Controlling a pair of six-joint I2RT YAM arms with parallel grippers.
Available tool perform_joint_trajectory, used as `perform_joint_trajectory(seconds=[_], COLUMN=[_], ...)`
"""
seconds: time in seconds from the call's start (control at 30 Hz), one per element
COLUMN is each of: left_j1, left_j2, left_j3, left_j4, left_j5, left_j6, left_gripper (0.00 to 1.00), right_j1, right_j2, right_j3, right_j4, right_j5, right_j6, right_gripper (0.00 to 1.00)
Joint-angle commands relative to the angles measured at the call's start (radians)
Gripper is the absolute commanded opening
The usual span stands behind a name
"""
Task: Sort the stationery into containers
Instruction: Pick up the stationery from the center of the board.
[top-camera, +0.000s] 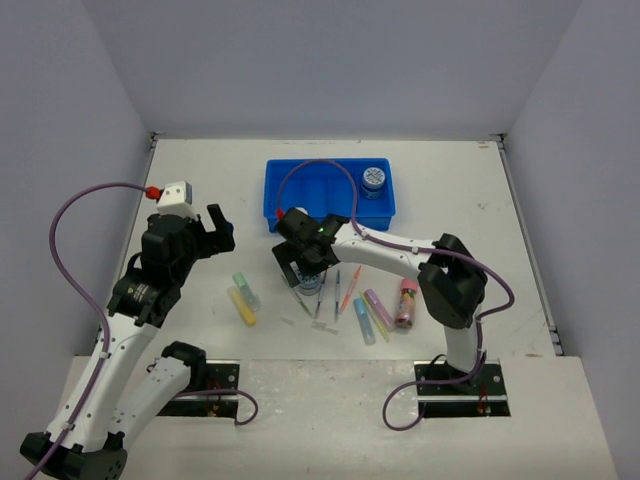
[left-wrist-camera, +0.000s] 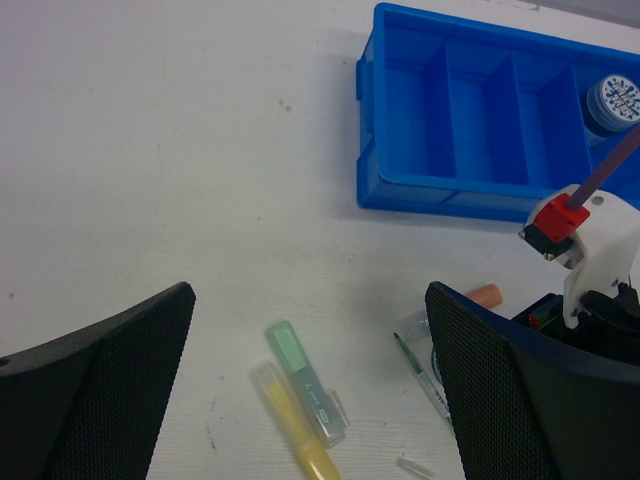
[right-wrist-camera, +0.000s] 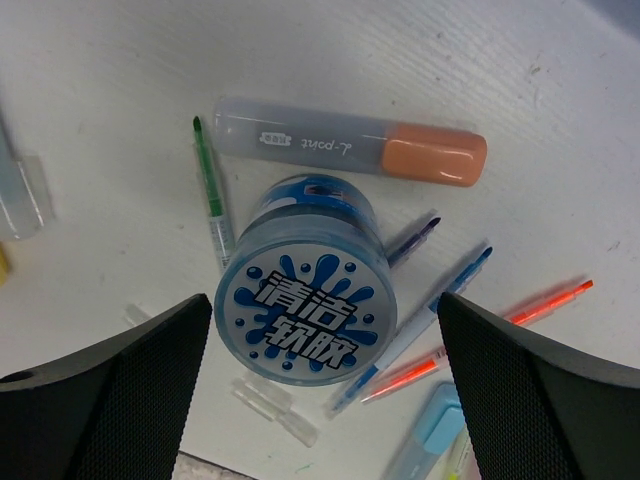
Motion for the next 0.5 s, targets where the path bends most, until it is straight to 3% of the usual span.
perform_joint_trajectory(seconds=[0.0,0.13,0.23,0.3,0.47], left_j1=[0.01,0.01,0.01,0.01,0.01], left_j2=[-0.004,-0.004,-0.004,-0.004,-0.006], left_j3=[-0.003,-0.004,-0.004,-0.004,-0.005], left_j4=[0.03,0.029,0.03,0.03,0.03], left_j5=[0.006,0.005,0.006,0.01,0.01], left_j6=[0.03,0.03,0.03,0.03,0.03], left_gripper=[1.0,1.0,1.0,1.0,1.0], right_j1=[0.013,0.025,0.027,0.027,0.026], right_j2=[0.015,0.014,0.001,-0.009,-0.046], right_j3=[-0.004,-0.012,-0.014,-0.011,0.017], right_j4=[0.036,0.05,0.052,0.049,0.024], right_j5=[0.006,-0.011,-0.011,-0.003,0.012], right_j6=[0.033,0.038,0.039,0.039,0.038], right_gripper=[0.95,0.82,0.53,0.43,0.27])
